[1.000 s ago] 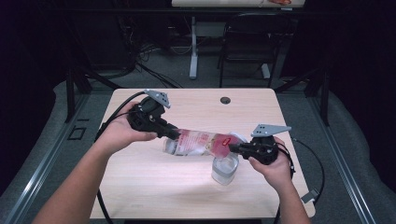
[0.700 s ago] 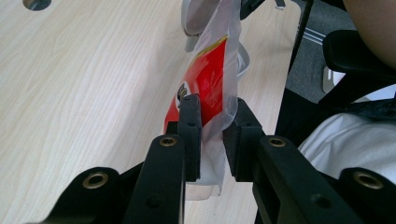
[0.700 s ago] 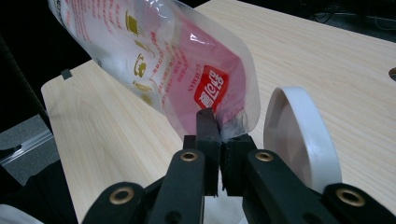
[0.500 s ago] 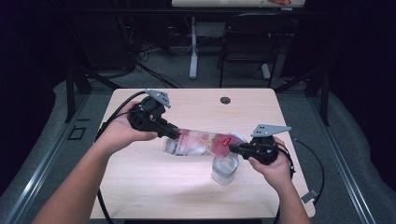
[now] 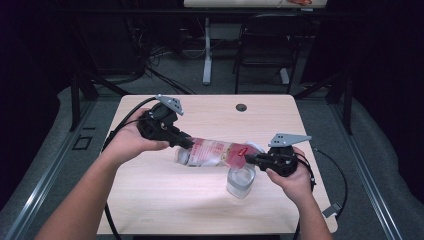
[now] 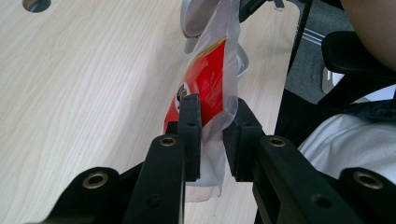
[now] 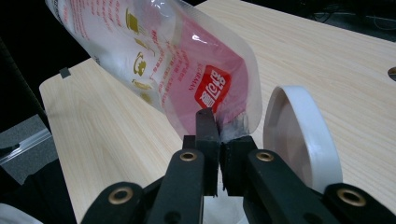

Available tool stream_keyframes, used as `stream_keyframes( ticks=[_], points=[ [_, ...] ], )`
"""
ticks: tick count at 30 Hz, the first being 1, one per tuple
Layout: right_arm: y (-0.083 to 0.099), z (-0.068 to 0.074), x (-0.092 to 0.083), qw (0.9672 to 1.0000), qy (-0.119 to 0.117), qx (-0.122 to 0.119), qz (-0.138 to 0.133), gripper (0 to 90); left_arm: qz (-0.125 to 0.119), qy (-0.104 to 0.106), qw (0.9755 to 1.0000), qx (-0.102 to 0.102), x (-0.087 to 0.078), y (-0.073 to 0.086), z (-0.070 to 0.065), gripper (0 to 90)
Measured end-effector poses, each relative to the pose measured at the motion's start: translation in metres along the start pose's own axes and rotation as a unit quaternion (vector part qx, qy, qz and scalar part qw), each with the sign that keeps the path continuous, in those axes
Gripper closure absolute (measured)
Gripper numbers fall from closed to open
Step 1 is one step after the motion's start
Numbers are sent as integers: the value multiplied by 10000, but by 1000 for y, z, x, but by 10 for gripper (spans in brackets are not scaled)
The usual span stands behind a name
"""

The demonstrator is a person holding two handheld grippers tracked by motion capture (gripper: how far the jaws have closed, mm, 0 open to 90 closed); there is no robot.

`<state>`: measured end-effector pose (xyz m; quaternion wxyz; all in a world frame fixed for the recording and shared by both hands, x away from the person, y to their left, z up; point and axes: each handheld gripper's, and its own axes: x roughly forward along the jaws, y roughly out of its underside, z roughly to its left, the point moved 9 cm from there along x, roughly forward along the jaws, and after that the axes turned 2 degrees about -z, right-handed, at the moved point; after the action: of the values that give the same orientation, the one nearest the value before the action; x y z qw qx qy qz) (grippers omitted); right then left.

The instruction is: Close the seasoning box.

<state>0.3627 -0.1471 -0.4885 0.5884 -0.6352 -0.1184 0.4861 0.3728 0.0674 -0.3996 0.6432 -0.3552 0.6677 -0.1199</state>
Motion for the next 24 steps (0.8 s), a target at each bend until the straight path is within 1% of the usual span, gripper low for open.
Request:
stream_keyframes(
  ticks=[13,14,15,24],
  points=[
    [0,0,0,10000,11,-13,24,874,7,1,10000,23,0,0,0,782],
    [1,0,0,10000,12,-13,25,874,43,-48,10000,31,-1,0,0,783],
    [1,0,0,10000,9,-25,37,874,5,-1,10000,19,0,0,0,782],
    [1,0,0,10000,10,-22,37,873,2,9,10000,28,0,0,0,783]
  ],
)
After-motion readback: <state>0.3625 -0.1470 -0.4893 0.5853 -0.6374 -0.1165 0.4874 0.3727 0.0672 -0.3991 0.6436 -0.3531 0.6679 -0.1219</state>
